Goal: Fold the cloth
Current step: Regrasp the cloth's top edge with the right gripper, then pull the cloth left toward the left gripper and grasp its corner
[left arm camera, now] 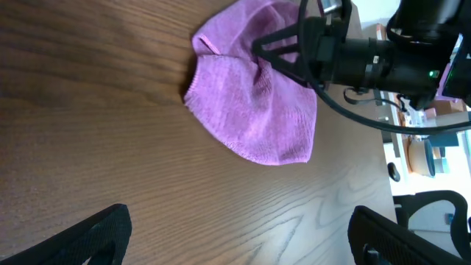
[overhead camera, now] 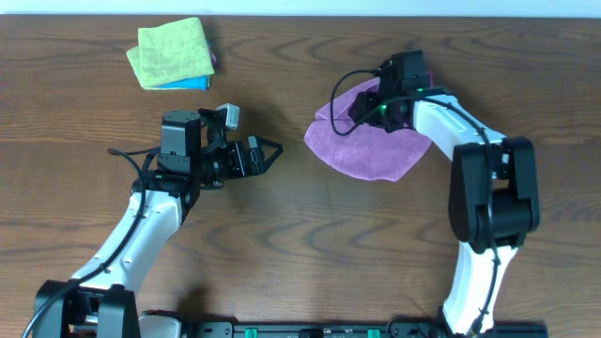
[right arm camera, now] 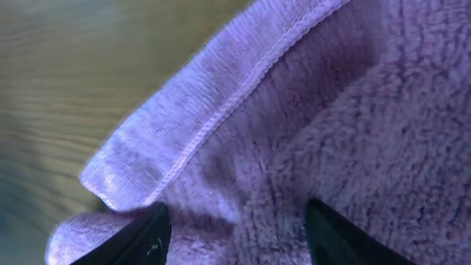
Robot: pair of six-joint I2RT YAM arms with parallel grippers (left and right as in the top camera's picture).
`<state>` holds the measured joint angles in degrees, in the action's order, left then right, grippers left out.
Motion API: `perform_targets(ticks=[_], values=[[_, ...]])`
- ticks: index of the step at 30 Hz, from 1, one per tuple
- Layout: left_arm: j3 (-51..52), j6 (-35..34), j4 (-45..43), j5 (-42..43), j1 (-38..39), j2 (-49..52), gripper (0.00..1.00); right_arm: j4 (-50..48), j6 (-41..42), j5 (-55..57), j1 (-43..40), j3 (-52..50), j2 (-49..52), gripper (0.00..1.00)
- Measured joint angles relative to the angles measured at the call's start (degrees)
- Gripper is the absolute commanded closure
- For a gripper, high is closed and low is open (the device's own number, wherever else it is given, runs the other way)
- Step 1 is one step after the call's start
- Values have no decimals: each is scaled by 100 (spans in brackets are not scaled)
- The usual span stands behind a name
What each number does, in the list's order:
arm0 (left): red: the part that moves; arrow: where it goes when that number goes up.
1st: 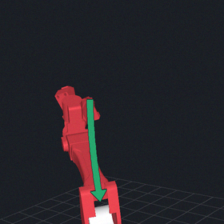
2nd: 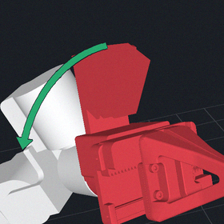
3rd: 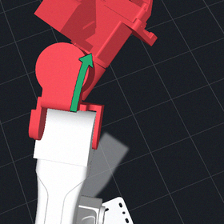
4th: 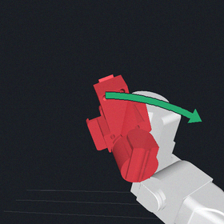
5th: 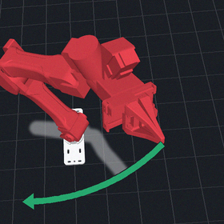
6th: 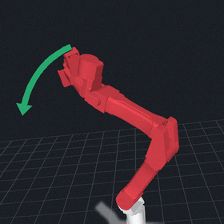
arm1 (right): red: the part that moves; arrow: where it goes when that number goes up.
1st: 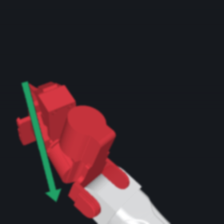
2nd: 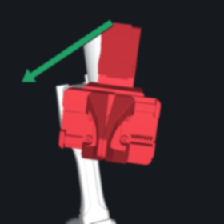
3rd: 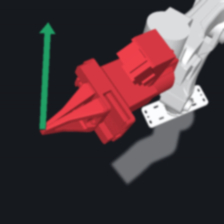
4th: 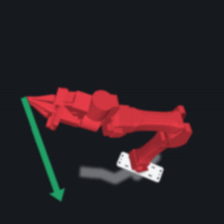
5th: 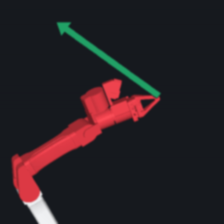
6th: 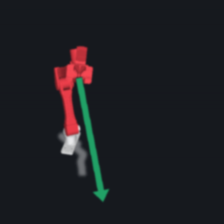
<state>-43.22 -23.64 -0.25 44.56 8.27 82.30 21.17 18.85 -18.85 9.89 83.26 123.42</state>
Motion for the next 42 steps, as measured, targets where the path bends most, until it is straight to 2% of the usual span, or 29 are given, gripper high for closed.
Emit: perform_targets(ticks=[13,24,30,33,38,42], values=[[-2,-2,0,-111,0,0,4,-1613,378,-452,544,155,566,47],[-2,-4,-4,-310,0,0,5,-1572,629,-815,1298,966,1027,49],[-2,-4,-4,-326,-33,0,5,-470,400,-717,1346,1263,962,49],[-2,-4,-7,-326,-122,0,4,-70,278,-584,1207,1263,796,44],[-4,-13,-2,-251,-376,0,4,1141,120,-330,710,1281,68,36],[-7,-15,-4,-129,-557,0,5,2153,63,-133,221,1384,-505,36]])
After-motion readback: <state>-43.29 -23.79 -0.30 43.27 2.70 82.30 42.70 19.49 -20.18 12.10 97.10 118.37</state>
